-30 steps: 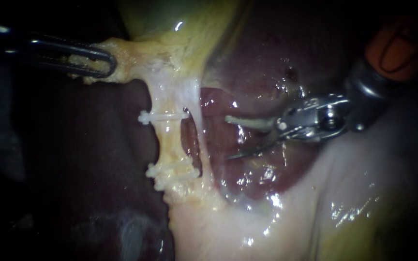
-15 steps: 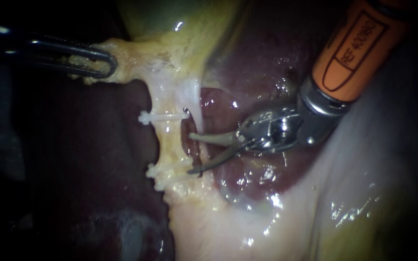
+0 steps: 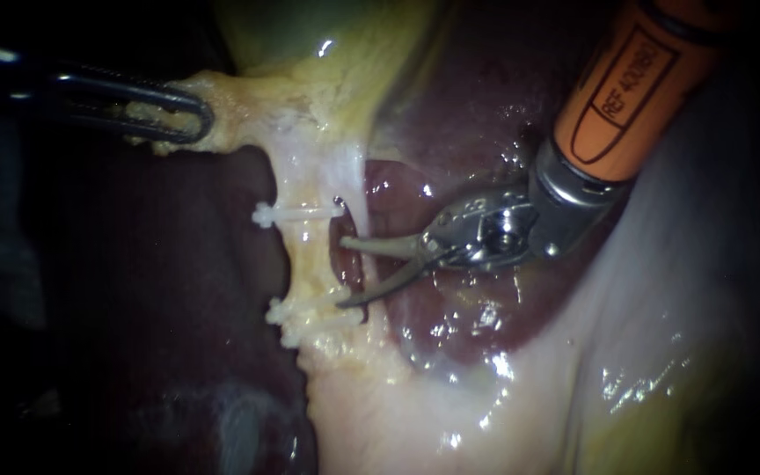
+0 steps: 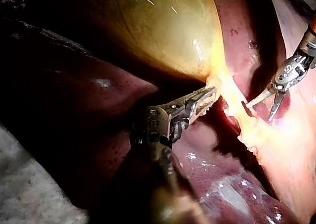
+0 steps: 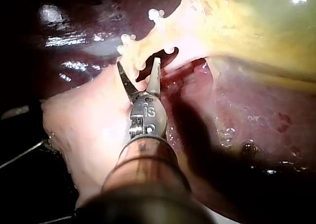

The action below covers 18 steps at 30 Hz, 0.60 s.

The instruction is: Go to the cutting position left tube

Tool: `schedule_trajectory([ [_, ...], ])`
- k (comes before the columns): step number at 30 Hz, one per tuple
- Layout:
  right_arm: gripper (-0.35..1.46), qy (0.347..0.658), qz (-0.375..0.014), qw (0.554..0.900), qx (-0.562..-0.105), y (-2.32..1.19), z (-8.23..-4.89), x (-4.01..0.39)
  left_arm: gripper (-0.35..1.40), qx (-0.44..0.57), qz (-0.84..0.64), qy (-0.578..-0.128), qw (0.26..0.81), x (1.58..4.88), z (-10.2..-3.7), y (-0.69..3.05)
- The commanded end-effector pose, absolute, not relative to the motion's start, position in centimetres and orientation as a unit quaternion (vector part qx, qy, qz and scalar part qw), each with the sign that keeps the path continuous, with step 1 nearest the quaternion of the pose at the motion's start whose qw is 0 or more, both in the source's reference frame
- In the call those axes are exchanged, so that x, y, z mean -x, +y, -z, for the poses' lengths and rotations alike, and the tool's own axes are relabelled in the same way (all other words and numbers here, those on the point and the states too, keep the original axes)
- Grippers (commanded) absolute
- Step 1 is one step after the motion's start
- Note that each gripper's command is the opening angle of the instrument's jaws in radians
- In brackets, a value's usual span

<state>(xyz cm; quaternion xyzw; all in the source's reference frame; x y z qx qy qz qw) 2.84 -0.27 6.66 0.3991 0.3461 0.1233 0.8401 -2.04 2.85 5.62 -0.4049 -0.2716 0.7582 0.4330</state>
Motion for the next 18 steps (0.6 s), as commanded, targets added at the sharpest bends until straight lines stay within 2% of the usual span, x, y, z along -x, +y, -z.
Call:
schedule_trajectory([
  [1, 1.41, 0.345, -0.123, 0.841, -0.399, -0.28, -6.69, -2.84, -0.35, 0.405, -0.758, -0.271, 0.433, 2.04, -5.62, 2.85],
  [18, 1.41, 0.342, -0.128, 0.843, -0.394, -0.27, -7.08, -2.84, -0.35, 0.405, -0.759, -0.271, 0.431, 2.07, -5.6, 2.83],
])
